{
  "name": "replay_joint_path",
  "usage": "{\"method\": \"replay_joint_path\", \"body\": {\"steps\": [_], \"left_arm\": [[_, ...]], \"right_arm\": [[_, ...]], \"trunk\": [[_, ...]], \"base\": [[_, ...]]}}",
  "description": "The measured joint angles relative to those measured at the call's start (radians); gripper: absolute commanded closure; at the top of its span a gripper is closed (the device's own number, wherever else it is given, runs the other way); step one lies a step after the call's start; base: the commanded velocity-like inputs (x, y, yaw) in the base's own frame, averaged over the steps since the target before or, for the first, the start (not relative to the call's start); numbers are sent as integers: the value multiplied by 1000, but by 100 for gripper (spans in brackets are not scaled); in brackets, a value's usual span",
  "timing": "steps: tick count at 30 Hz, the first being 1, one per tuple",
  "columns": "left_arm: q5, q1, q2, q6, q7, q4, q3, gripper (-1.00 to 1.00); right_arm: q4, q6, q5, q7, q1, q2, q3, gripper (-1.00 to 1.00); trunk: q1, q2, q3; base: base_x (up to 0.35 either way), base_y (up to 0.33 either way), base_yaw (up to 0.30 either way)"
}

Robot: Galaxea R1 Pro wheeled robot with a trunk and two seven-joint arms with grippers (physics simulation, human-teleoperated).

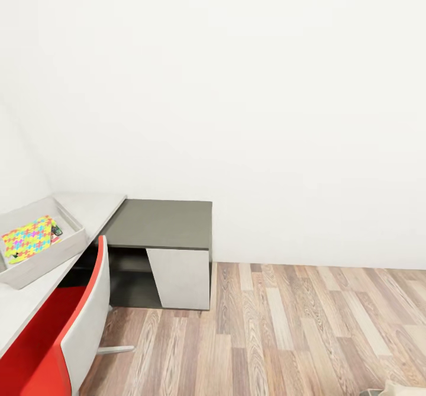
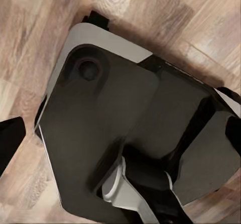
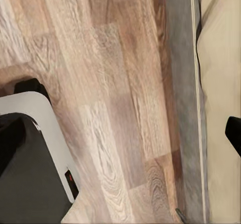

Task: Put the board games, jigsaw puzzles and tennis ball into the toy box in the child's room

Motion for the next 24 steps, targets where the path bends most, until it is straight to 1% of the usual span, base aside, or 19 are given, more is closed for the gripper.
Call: {"method": "replay_joint_path", "body": {"steps": [2, 5, 6, 9, 10, 11, 14, 17, 18, 19, 21, 22, 23, 24], "left_arm": [[-29, 11, 3, -65, 3, 80, 1, -100], [-55, 51, 1, -171, 5, 177, 1, -100], [-55, 51, 1, -172, 5, 178, 1, -100], [-67, 116, -4, -251, 7, 230, 1, -100], [-67, 116, -4, -252, 7, 230, 1, -100], [-69, 138, -6, -269, 7, 241, 1, -100], [-74, 198, -11, -303, 8, 262, 1, -100], [-77, 237, -13, -321, 8, 273, 1, -100], [-77, 237, -13, -321, 8, 273, 1, -100], [-80, 251, -13, -330, 7, 280, 0, -100], [-81, 260, -14, -335, 7, 281, 0, -100], [-81, 263, -14, -337, 7, 281, 0, -100], [-81, 263, -14, -338, 7, 281, 0, -100], [-82, 265, -15, -339, 7, 281, 0, -100]], "right_arm": [[48, -105, 30, -2, 53, 24, 2, -100], [89, -214, 56, -6, 133, 46, 0, -100], [90, -215, 57, -6, 134, 47, 2, -100], [111, -273, 69, -6, 187, 66, 0, -100], [111, -273, 70, -6, 187, 66, 1, -100], [116, -285, 71, -6, 198, 76, 0, -100], [125, -310, 79, -6, 218, 113, 4, -100], [125, -323, 82, -6, 222, 152, 4, -100], [125, -323, 82, -6, 222, 152, 3, -100], [120, -327, 84, -6, 218, 176, 6, -100], [116, -330, 84, -6, 215, 197, 4, -100], [114, -332, 84, -6, 213, 205, 3, -100], [114, -332, 84, -6, 213, 205, 3, -100], [113, -332, 84, -6, 212, 211, 3, -100]], "trunk": [[0, 0, 0], [0, 0, 0], [0, 0, 0], [0, 0, 0], [0, 0, 0], [0, 0, 0], [0, 0, 0], [0, 0, 0], [0, 0, 0], [0, 0, 0], [0, 0, 0], [0, 0, 0], [0, 0, 0], [0, 0, 0]], "base": [[0, 0, 0], [0, 0, 0], [0, 0, 0], [0, 0, 0], [0, 0, 0], [0, 0, 0], [0, 0, 0], [0, 0, 0], [0, 0, 0], [0, 0, 0], [0, 0, 0], [0, 0, 0], [0, 0, 0], [0, 0, 0]]}}
